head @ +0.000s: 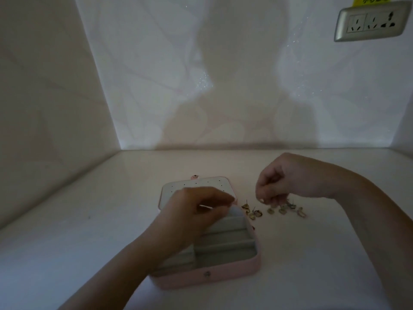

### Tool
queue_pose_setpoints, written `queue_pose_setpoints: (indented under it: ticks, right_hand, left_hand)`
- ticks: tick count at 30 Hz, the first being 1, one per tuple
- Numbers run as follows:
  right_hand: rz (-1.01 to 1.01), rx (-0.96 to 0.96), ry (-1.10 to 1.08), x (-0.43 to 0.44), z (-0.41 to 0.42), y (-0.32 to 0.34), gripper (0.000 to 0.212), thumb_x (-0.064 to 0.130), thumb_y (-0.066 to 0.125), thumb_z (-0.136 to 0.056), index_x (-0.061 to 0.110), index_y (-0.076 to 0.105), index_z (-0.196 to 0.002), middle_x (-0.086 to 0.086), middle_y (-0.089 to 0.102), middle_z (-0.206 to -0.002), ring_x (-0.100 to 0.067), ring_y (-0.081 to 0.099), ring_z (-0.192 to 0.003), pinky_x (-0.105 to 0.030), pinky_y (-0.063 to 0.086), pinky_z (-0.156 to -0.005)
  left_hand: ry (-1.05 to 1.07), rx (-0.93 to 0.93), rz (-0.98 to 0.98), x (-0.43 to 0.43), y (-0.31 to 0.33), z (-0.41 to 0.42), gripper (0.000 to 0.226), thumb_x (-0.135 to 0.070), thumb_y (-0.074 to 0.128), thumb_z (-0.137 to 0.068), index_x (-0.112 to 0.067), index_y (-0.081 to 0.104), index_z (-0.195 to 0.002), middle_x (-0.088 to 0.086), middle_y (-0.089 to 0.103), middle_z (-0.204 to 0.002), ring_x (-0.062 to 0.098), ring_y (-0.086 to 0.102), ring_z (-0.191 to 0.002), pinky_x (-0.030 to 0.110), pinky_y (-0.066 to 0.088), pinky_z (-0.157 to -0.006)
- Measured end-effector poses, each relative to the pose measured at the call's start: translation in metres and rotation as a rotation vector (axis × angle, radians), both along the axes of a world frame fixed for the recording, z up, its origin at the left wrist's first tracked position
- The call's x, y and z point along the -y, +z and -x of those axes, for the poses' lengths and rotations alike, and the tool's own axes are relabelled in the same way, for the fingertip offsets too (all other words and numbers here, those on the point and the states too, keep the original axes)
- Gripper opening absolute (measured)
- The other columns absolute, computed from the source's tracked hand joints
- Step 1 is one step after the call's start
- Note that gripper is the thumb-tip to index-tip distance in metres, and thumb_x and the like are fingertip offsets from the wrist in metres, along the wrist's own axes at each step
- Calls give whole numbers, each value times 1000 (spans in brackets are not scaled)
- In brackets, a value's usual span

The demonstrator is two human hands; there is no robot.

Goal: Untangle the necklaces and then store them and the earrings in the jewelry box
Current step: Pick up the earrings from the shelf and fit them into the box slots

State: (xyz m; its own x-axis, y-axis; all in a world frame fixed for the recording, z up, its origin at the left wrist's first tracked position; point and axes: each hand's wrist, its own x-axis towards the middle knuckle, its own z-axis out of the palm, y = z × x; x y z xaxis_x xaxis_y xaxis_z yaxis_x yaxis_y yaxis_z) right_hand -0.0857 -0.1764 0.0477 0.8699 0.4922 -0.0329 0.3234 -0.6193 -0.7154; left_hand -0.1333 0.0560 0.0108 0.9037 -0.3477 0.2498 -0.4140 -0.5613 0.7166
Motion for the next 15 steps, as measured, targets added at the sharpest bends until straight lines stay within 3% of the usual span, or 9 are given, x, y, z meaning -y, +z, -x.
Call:
queue_pose_setpoints:
  ticks: [3, 6, 15]
  right_hand:
    - [-355, 43, 25, -16, 4, -2, 10, 22, 68, -77, 13, 72, -79, -5, 72, -73, -14, 67, -66, -20, 52, -61]
    - [-546, 40, 62, -37, 6, -14, 13, 20, 65, -77, 9, 70, -81, -3, 69, -71, -13, 65, -65, -19, 51, -58]
    - [-696, 24, 41, -68, 11, -36, 17, 22, 68, -73, 7, 68, -81, 0, 65, -63, -12, 59, -56, -26, 51, -57]
  left_hand:
    - [47, -70, 257, -8, 12, -2, 18, -13, 70, -82, -25, 71, -96, -10, 75, -91, 2, 70, -86, 14, 53, -78]
    - [35, -115, 358, -17, 22, -2, 24, -13, 74, -75, -19, 71, -97, -4, 76, -89, 7, 71, -82, 14, 53, -72]
    - [24, -153, 449, -25, 22, -4, 24, -22, 74, -62, -15, 73, -85, 7, 75, -81, 16, 71, -74, 19, 55, -68]
